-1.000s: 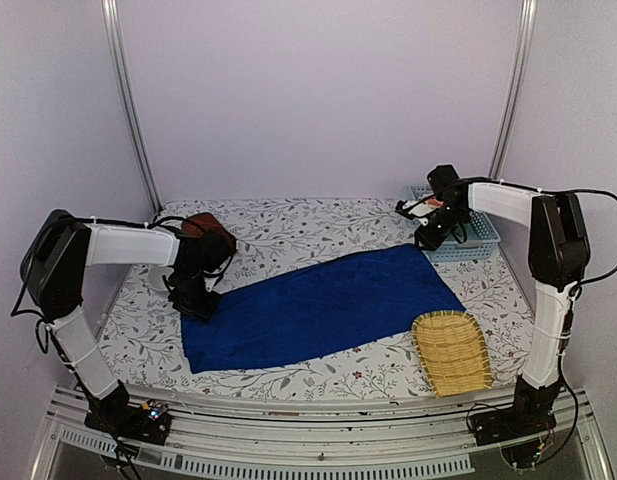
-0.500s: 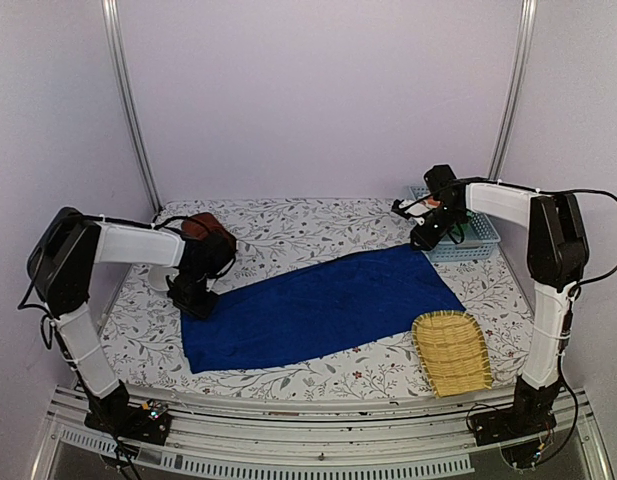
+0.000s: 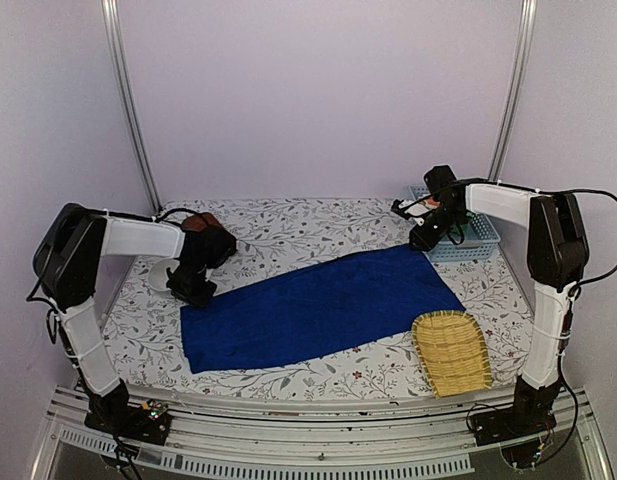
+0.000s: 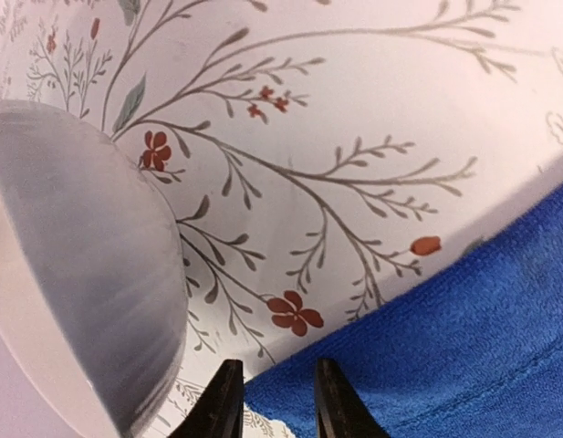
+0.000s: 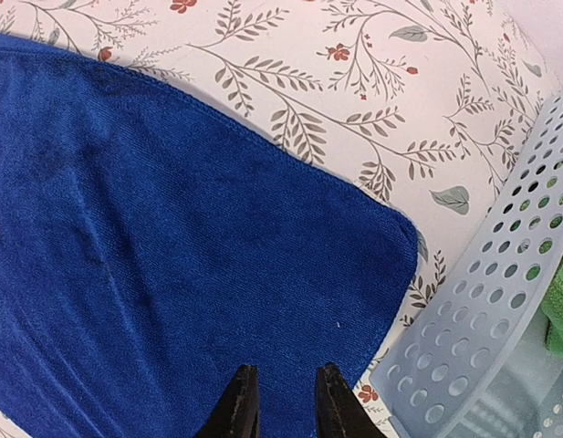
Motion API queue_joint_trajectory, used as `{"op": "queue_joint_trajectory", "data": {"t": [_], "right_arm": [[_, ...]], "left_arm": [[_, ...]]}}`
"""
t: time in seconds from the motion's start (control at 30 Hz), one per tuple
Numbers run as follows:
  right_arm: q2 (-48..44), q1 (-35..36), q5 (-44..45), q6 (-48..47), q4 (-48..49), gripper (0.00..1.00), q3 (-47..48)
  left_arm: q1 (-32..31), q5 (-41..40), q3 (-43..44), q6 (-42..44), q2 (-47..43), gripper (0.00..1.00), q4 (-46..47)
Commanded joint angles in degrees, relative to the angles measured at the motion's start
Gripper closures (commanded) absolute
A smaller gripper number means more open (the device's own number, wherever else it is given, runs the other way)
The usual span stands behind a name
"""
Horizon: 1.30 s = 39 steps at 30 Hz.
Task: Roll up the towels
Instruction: Smooth out the towel at the center of the board.
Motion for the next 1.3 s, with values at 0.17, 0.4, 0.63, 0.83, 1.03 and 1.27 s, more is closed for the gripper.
{"op": "queue_joint_trajectory", "data": {"t": [0.17,0.4,0.63,0.83,1.03,1.27], "right_arm": [[0.6,0.3,-1.6,1.1,0.7,0.75,-2.0],[-0.1,0.6,-1.8,1.3,0.5,0.75,-3.0],[-1.0,0.6,-2.7,1.7,0.4,0.75,-4.0],[-0.8,0.6,-3.3,1.9,0.8,0.75,-3.9],[-0.8,0.7,-3.8,2.0,0.9,0.76,-4.5],[-0.7,0.7,-4.1,2.2,1.0,0.77,-4.6]], "left_arm": [[7.0,1.5,2.8,0.9,2.3,0.68,3.6],[11.6,2.2,4.8,0.5,3.0,0.66,4.1],[1.6,8.4,0.0,2.3,-8.8,0.61,4.1],[-1.3,13.1,-2.4,-3.3,-8.1,0.72,-5.2],[-2.0,14.3,-3.5,-4.8,-6.2,0.67,-5.9],[-2.0,8.5,-2.0,-3.9,-2.5,0.65,-5.9]]}}
